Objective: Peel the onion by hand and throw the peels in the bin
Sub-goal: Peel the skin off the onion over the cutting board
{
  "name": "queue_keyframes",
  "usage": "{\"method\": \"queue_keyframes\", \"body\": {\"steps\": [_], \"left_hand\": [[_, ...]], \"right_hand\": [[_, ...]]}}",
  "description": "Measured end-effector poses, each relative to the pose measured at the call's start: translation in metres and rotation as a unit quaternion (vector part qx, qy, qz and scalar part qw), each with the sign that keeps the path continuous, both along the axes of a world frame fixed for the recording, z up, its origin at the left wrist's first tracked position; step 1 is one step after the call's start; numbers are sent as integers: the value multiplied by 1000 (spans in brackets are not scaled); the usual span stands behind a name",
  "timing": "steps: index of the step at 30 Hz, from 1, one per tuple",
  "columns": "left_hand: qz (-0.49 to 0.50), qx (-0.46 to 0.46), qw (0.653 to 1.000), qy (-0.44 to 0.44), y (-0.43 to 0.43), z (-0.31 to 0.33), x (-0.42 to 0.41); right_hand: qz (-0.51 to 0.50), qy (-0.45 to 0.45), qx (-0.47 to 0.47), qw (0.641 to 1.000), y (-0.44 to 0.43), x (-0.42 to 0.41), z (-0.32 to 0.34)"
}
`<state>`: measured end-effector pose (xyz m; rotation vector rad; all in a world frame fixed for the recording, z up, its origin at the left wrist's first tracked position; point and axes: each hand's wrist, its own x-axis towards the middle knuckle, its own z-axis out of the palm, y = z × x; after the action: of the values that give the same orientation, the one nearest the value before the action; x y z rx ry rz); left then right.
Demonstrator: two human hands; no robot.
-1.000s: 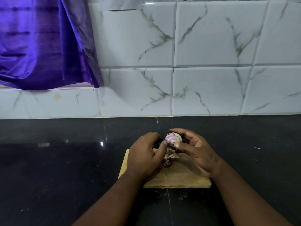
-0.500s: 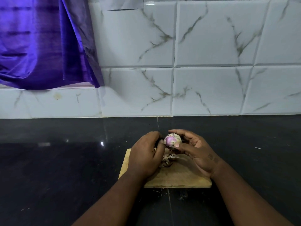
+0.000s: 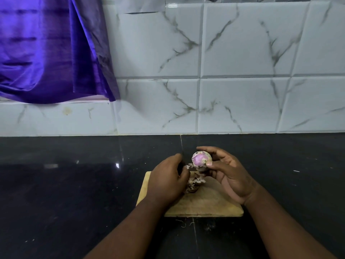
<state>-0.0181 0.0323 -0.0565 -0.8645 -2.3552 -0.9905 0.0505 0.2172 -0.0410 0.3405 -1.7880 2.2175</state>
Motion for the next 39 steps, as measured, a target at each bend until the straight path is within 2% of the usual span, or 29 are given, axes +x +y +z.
{"method": "queue_keyframes", "body": {"steps": [4,12,20,27,39], "left_hand": [[-2,-26,1000,-13,-1,0,1],[-41,86,994,56,-3,2,1],[-72,81,991,83,-3,4,2],[-100,119,985,71,-4,5,1],[-86,100,991,37,-3,3,3]], "right_hand": [[-15,-9,17,1000,1,-2,-1],[-36,-42,65,996,-3,2,0],[-55,-25,114,992,-1,1,-1],[-42,-18,88,995,-2,3,1],[-48,-10,67,997,-3,3,2]]}}
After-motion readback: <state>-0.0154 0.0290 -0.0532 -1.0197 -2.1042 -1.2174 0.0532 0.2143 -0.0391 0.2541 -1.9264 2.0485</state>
